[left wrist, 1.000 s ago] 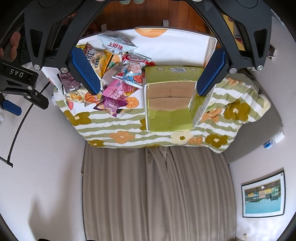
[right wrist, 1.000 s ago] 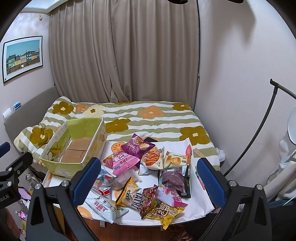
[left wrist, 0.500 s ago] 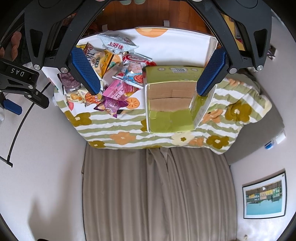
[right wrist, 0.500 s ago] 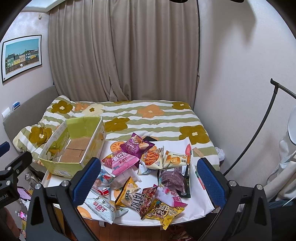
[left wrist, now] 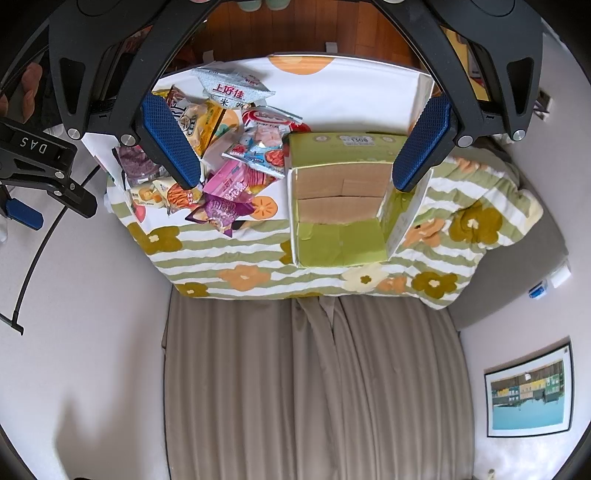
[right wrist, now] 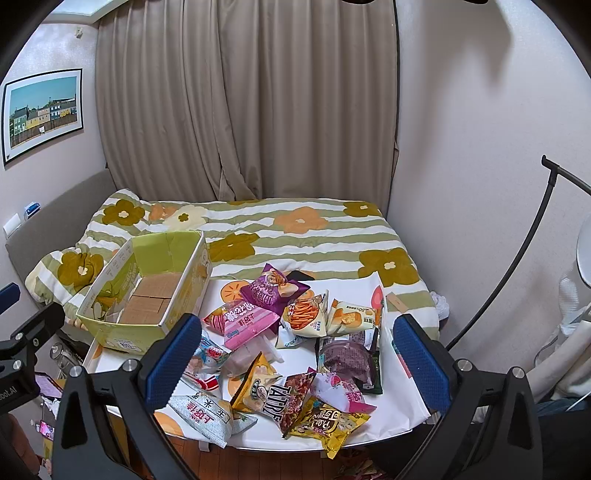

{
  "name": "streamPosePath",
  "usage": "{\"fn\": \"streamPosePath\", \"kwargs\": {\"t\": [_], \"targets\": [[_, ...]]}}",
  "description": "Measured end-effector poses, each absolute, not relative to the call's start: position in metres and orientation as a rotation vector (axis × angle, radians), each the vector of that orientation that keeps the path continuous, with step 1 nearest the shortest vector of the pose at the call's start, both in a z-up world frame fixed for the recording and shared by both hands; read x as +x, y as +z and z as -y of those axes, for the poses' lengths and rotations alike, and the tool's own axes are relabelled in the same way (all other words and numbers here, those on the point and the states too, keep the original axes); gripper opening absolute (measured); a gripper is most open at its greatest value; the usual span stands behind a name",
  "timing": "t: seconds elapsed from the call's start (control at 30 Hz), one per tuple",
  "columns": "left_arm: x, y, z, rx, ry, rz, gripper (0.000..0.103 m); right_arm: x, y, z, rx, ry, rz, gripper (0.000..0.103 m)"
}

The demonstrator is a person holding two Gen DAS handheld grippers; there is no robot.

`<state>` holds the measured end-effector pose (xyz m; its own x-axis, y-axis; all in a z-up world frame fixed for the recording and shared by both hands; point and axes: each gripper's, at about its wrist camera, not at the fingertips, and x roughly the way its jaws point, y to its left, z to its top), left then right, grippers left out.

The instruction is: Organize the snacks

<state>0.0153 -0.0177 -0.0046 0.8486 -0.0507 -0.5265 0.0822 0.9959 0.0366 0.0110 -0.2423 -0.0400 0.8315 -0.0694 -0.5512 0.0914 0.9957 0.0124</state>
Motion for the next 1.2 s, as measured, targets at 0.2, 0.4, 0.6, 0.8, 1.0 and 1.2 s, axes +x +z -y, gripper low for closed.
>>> {"fn": "streamPosePath", "kwargs": {"t": [0.2, 0.4, 0.6, 0.8, 1.0, 1.2], "targets": [[0.016, -0.007, 0.017, 0.058, -0.071, -0.555, 0.103, 0.011, -0.04, 0.242, 0.039, -0.085, -0.583, 0.103], [0.018, -0.012, 0.014, 0.055, -0.075, -0.565, 0.103, 0.011, -0.039, 0.242, 0.038, -0.088, -0.586, 0.103], [0.035, -0.028, 0.007, 0.053, -0.111, -0.67, 0.103, 0.013, -0.051, 0.251, 0.067, -0.1, -0.614, 0.103], [0.064, -0.067, 0.011, 0.036, -0.2, -0.839, 0.103, 0.017, -0.079, 0.264, 0.096, -0.14, -0.687, 0.103], [0.086, -0.131, 0.037, 0.053, -0.285, -1.016, 0.103, 0.019, -0.127, 0.276, 0.082, -0.121, -0.771, 0.103], [0.097, -0.174, 0.062, -0.007, -0.275, -1.132, 0.103, 0.029, -0.164, 0.284, 0.062, -0.013, -0.845, 0.103]]}}
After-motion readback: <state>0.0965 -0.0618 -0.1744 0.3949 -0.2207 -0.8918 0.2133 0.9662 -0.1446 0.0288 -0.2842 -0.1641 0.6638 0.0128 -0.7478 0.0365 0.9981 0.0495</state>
